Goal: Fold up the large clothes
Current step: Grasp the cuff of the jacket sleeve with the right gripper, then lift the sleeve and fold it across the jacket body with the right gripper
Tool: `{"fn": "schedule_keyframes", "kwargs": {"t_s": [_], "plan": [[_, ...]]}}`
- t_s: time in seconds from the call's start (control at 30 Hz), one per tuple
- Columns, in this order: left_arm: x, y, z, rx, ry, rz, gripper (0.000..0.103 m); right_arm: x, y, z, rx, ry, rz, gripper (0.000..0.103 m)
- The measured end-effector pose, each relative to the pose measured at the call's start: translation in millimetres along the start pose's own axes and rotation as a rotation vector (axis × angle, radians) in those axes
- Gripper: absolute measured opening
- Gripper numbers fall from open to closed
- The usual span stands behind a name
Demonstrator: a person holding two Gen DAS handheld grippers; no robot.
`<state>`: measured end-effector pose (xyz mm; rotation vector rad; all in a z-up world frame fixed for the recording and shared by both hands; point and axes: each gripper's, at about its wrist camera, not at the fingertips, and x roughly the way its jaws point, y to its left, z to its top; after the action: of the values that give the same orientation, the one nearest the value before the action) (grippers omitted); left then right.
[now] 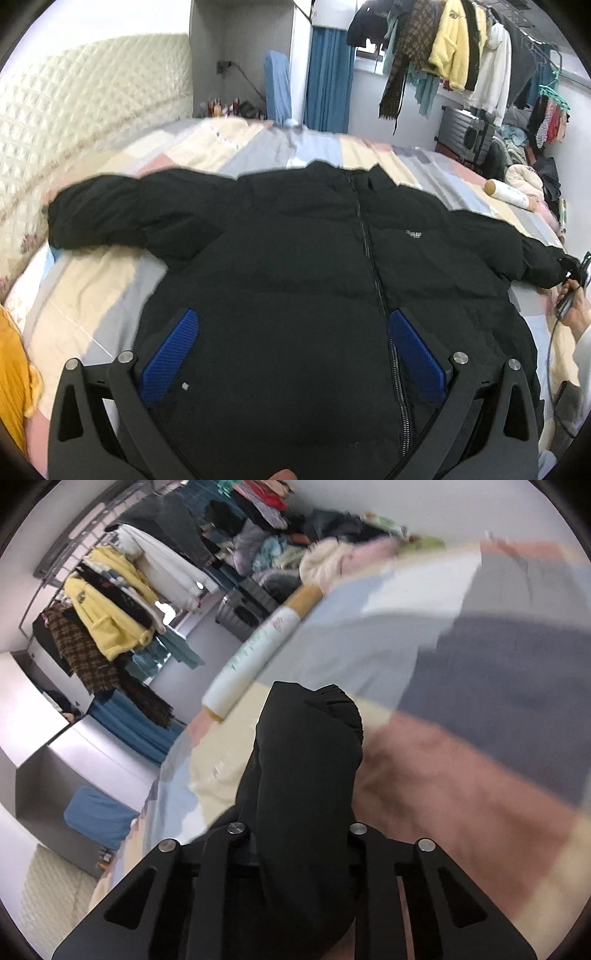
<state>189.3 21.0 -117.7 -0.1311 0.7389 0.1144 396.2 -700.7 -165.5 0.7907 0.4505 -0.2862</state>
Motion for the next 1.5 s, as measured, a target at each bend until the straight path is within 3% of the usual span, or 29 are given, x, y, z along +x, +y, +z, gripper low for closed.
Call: {"fn": "schedule_keyframes", "kwargs": {"t_s": [0.23,0.37,0.5,0.7,0.9,1.13,1.33,1.5], "plan": [[-36.3,28.5,17.0,0.042,-0.109,0.010,0.103,-70.6,64.4,36.6,-0.092,-0.092,-0.006,0.012],[-42.8,51.2,13.2,0.014,-0.115,0.001,0.103,-113.4,118.8,43.8,-0.150,-0.137,0.032,0.012],[-48.2,62.1,3.9,0.020,-0.119,-0.002,0.103,-147.7,179.8,40.5,-0.242,-0.167,0.086,0.012],[-58.7,75.4,-7.4,0.037,-0.157,-0.017,0.103,-203.0,288.1,7.6,-0.425,-0.198,0.183,0.012],[-66.8,99.1,-14.5,-0.015,-0.166,-0.059,0.103,-231.0,394.6,-61.3,-0.586,-0.177,0.305,0.012],[-75.1,122.0,-14.9,-0.065,-0.189,-0.074,0.103,-234.8,503.1,-191.7,-0.824,-0.090,0.453,0.013],[-76.2,130.2,-18.5,-0.059,-0.205,-0.046,0.103,-211.4,546.4,-312.2,-0.971,0.028,0.540,0.014],[-71.2,140.9,-19.3,-0.083,-0.199,-0.059,0.103,-173.7,544.0,-397.4,-1.024,0.159,0.562,0.016]]}}
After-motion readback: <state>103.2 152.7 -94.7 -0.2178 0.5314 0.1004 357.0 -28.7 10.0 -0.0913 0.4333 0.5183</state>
